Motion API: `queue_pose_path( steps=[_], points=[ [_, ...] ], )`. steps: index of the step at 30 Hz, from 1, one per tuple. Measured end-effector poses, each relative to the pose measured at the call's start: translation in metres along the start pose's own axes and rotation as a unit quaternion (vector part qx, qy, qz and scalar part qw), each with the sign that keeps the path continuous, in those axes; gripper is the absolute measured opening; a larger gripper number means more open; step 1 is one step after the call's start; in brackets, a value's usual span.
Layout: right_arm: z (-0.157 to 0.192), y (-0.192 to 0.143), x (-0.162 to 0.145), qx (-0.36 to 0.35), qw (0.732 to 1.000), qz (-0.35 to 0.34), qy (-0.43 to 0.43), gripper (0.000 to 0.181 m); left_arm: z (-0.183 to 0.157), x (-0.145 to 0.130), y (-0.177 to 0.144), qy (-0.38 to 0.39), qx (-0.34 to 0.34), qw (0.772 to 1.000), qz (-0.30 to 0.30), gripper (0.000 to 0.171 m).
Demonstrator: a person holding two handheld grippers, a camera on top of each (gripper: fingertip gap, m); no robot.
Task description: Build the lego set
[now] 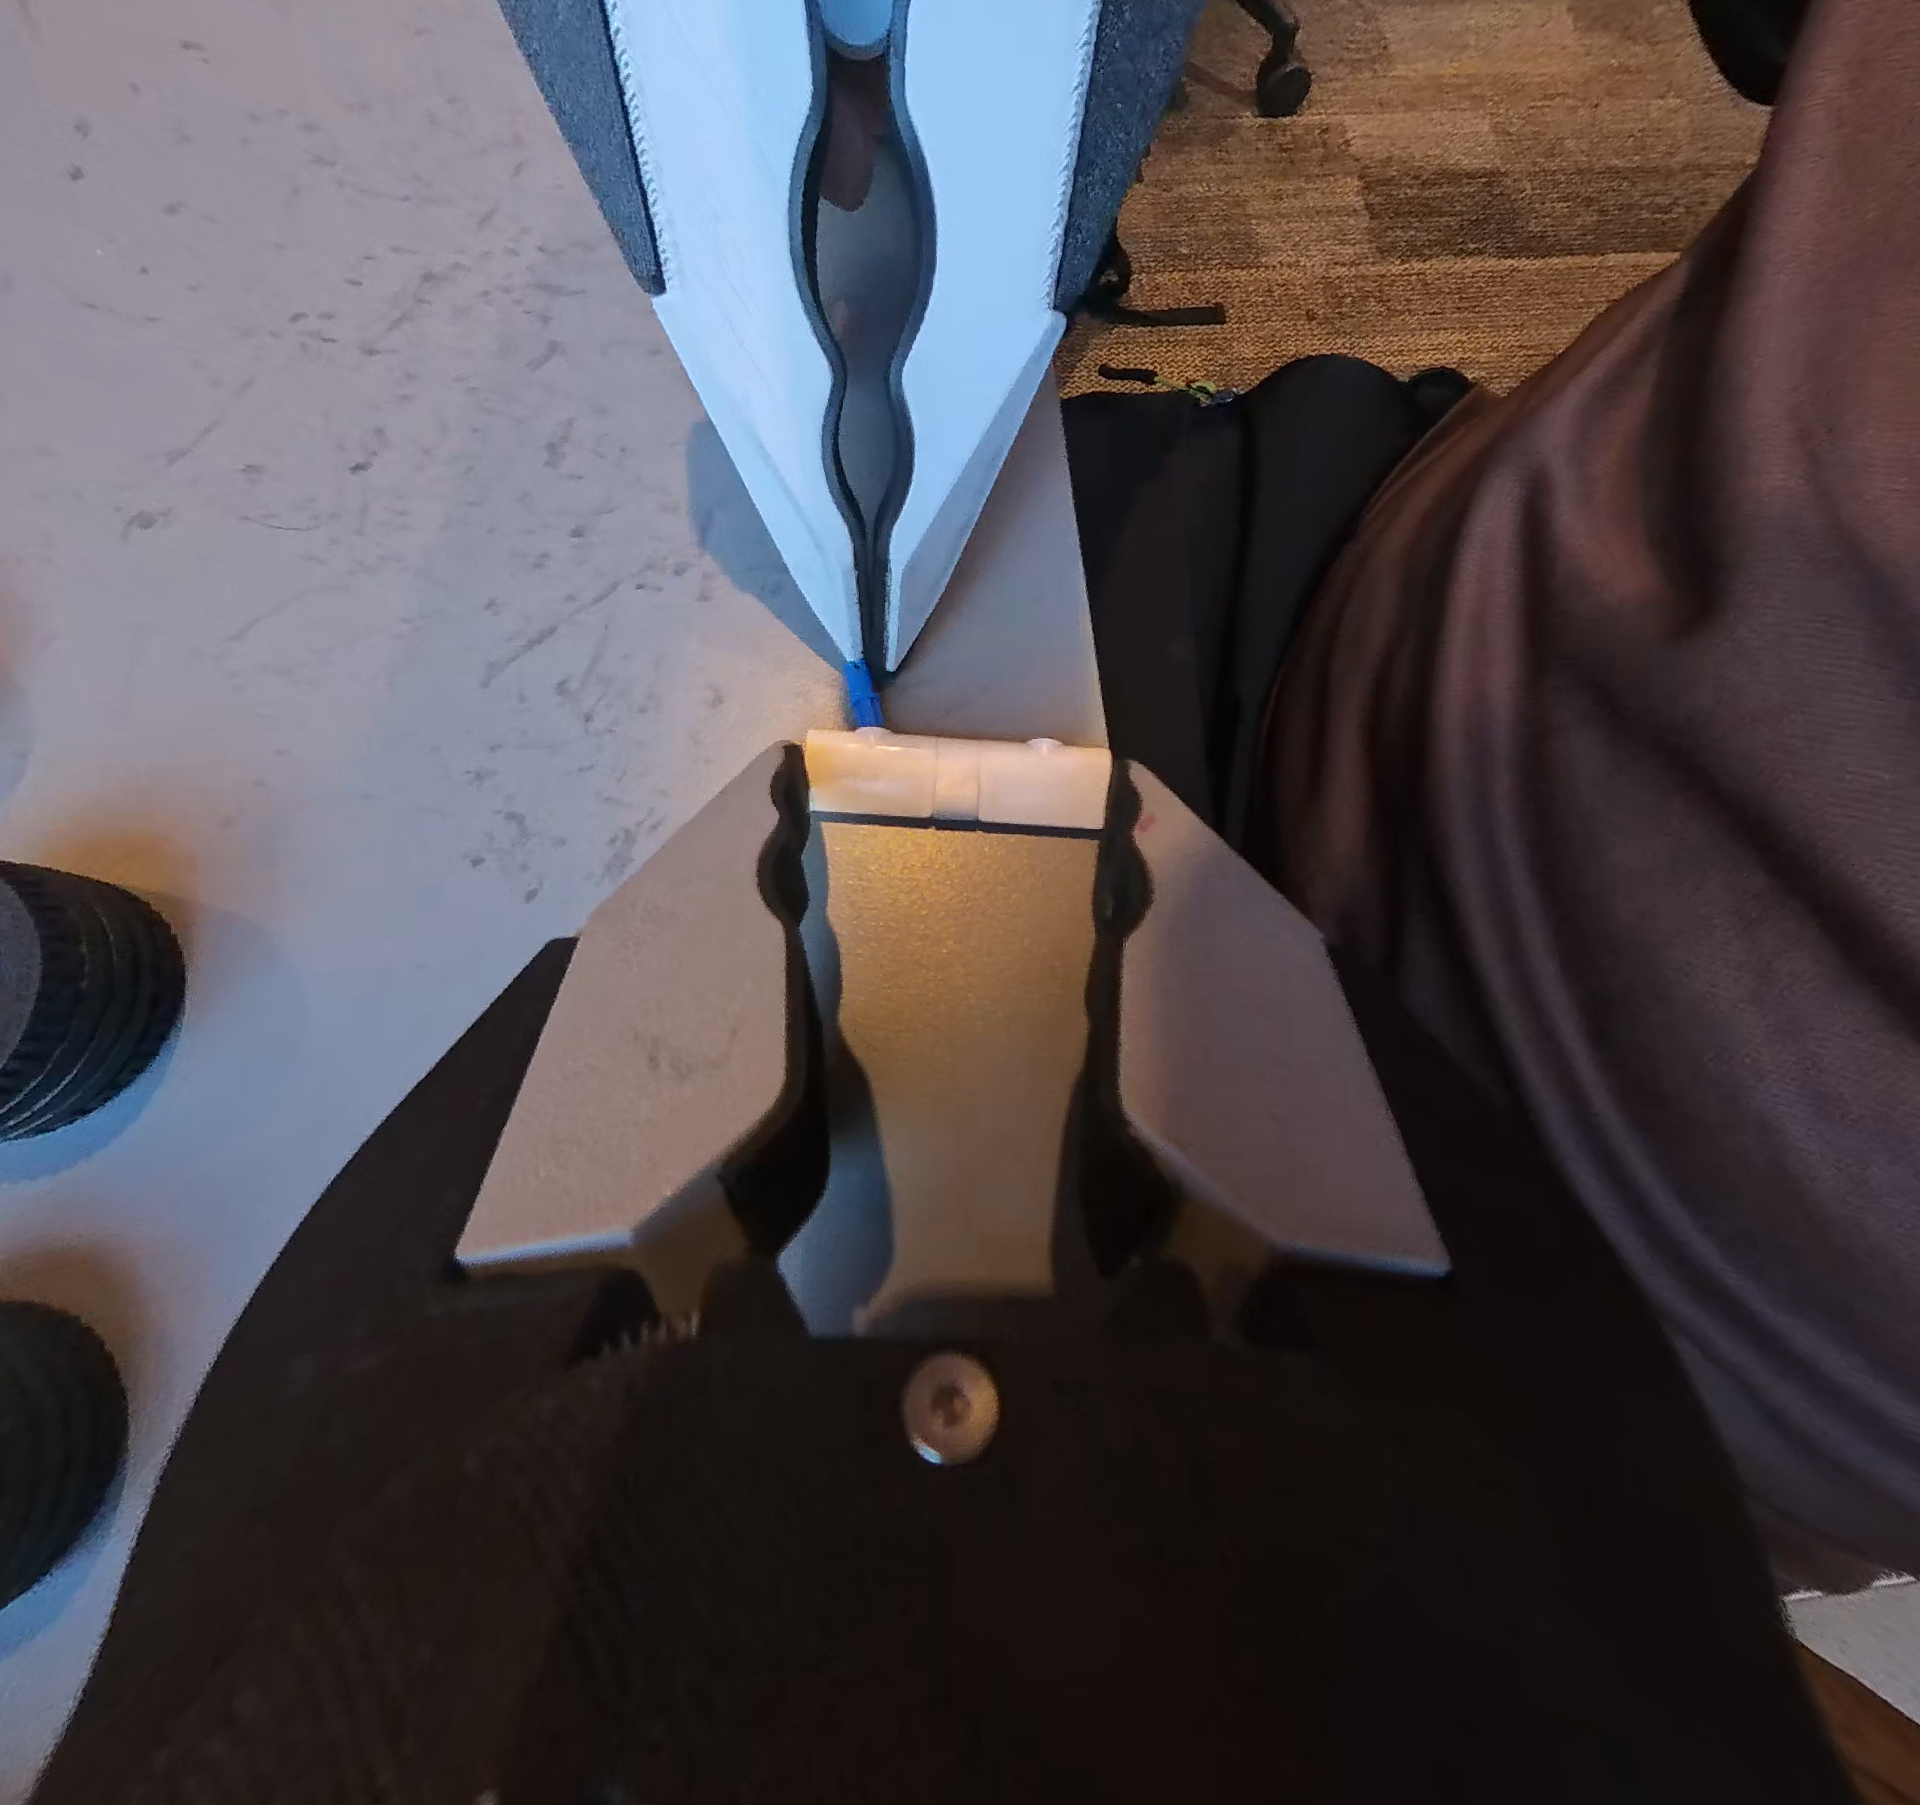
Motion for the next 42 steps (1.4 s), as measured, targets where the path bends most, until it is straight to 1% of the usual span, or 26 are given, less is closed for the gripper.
queue_pose_path(
  steps=[6,14,16,17,18,21,22,27,29,34,40,42],
  points=[
    [0.004,-0.001,0.001,-0.012,0.999,0.002,-0.052,0.000,0.000,0.000,0.000,-0.004,0.005,1.000,0.000,0.056],
    [0.004,-0.001,0.002,-0.017,0.997,0.000,-0.069,0.000,0.001,0.001,0.001,-0.010,0.015,1.000,-0.001,0.056],
    [0.011,0.000,0.005,0.008,0.998,-0.011,-0.069,0.000,0.002,0.001,0.002,-0.014,0.022,1.000,-0.002,0.056],
    [0.013,0.004,0.008,0.008,0.997,-0.021,-0.071,0.000,0.002,0.003,0.004,-0.013,0.022,1.000,-0.001,0.056],
    [0.013,0.006,0.010,0.005,0.997,-0.017,-0.076,0.000,0.002,0.003,0.004,-0.010,0.021,1.000,0.000,0.056],
    [0.004,0.005,0.006,0.003,0.999,-0.012,-0.036,0.000,0.003,0.003,0.004,-0.011,0.021,1.000,-0.001,0.056],
    [0.002,0.004,0.003,-0.005,0.999,-0.003,-0.036,0.000,0.003,0.003,0.004,-0.013,0.020,1.000,-0.002,0.056],
    [0.004,0.000,0.001,-0.008,0.999,-0.005,-0.052,0.000,0.003,0.003,0.004,-0.017,0.016,1.000,-0.003,0.056],
    [0.004,-0.005,0.000,-0.019,0.998,-0.012,-0.054,0.000,0.003,0.003,0.004,-0.019,0.014,1.000,-0.004,0.056],
    [-0.007,-0.015,-0.004,-0.044,0.999,-0.023,0.022,0.001,0.007,0.003,0.003,-0.025,0.023,0.999,-0.004,0.056],
    [-0.009,-0.018,-0.002,-0.085,0.984,-0.036,0.152,0.023,0.008,0.002,0.002,-0.026,0.032,0.999,-0.004,0.056],
    [-0.006,-0.017,-0.001,-0.097,0.978,-0.045,0.180,0.022,0.008,0.002,0.002,-0.028,0.031,0.999,-0.004,0.056]
  ],
)
Point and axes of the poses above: each gripper's, where its closed fingertips meet, y out along the fingers, x out of its top, z = x × y across the jaws, the point moved 6 cm from there along -y, back along the fingers, and after that the axes turned 9 degrees about -z, right-handed, at the moved point
